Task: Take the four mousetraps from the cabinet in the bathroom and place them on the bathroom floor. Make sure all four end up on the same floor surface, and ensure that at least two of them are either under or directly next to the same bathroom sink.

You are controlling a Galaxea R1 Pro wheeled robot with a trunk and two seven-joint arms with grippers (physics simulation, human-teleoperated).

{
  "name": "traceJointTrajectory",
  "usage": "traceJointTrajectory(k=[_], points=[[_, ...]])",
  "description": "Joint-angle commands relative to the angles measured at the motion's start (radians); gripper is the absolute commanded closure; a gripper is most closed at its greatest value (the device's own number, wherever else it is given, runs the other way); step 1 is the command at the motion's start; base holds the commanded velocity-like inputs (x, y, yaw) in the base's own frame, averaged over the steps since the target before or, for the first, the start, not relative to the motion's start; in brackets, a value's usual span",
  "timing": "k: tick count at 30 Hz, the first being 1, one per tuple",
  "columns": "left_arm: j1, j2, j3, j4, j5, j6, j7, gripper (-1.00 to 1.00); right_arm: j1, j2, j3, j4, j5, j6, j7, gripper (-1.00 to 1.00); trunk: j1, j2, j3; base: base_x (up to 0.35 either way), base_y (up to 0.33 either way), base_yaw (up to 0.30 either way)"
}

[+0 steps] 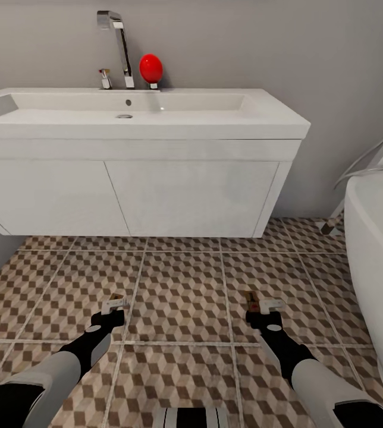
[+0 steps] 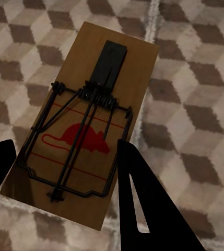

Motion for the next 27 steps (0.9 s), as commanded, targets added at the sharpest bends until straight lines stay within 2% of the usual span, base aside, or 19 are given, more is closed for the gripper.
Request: traceJointTrajectory(k=[1,15,27], points=[[0.000,0.000,-0.009,0.001,0.010,-0.003,0.003,1.00,0.000,0.000,0.007,0.000,0.001,0.001,-0.008,1.00,0.000,0.000,-0.001,0.000,0.000,0.000],[0.000,-0.004,-0.009,0.002,0.014,-0.007,0.011,1.00,-0.001,0.000,0.007,0.000,0.002,0.000,-0.009,1.00,0.000,0.000,-0.001,0.000,0.000,0.000],[0.000,-0.010,-0.007,0.002,0.019,-0.006,0.091,1.00,-0.001,0.000,0.007,0.000,0.002,0.000,-0.009,1.00,0.000,0.000,-0.001,0.000,0.000,0.000]])
